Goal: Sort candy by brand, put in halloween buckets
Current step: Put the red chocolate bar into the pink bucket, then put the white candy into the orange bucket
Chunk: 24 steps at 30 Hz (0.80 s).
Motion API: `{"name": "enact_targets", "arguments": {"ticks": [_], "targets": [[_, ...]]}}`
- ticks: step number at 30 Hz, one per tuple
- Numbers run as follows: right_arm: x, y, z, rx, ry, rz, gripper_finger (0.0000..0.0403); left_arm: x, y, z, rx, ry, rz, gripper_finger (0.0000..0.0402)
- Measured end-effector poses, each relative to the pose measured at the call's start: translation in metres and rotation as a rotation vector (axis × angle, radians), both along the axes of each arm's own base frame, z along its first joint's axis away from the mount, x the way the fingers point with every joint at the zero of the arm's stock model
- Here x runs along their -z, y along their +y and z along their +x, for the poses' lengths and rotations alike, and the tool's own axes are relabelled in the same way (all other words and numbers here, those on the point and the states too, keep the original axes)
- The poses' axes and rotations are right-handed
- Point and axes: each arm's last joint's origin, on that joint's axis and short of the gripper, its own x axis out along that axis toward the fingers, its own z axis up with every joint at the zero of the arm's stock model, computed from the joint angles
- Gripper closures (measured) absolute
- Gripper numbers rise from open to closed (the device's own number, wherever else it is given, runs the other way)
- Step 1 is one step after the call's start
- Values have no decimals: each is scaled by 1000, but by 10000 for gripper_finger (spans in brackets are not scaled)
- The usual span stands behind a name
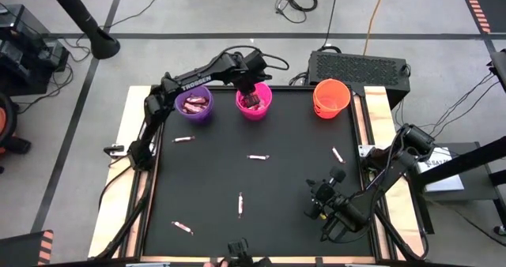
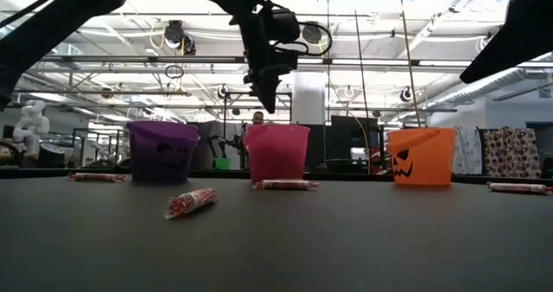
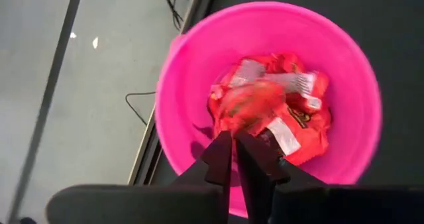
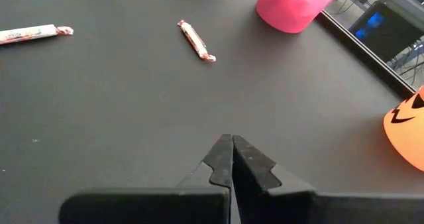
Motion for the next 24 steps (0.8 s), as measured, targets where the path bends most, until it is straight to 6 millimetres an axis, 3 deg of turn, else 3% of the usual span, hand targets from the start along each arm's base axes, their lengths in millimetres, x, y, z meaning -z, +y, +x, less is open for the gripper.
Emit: {"name": "enact_targets", "arguments": {"ticks": [9,14,18,24], "targets": [[0,0,0,-4,2,-2,403,-2,-25,4,75,149,83,326],[0,2,2,-20,-2,6,403,-7,-43,-7,111,221,-38,323],[0,4,5,-22,-35,32,403,-17,-55,-24,148,133,-188,323],[-1,6,13,-21,-117,37,403,-24,-87,-71,151,23,-159,323]]}}
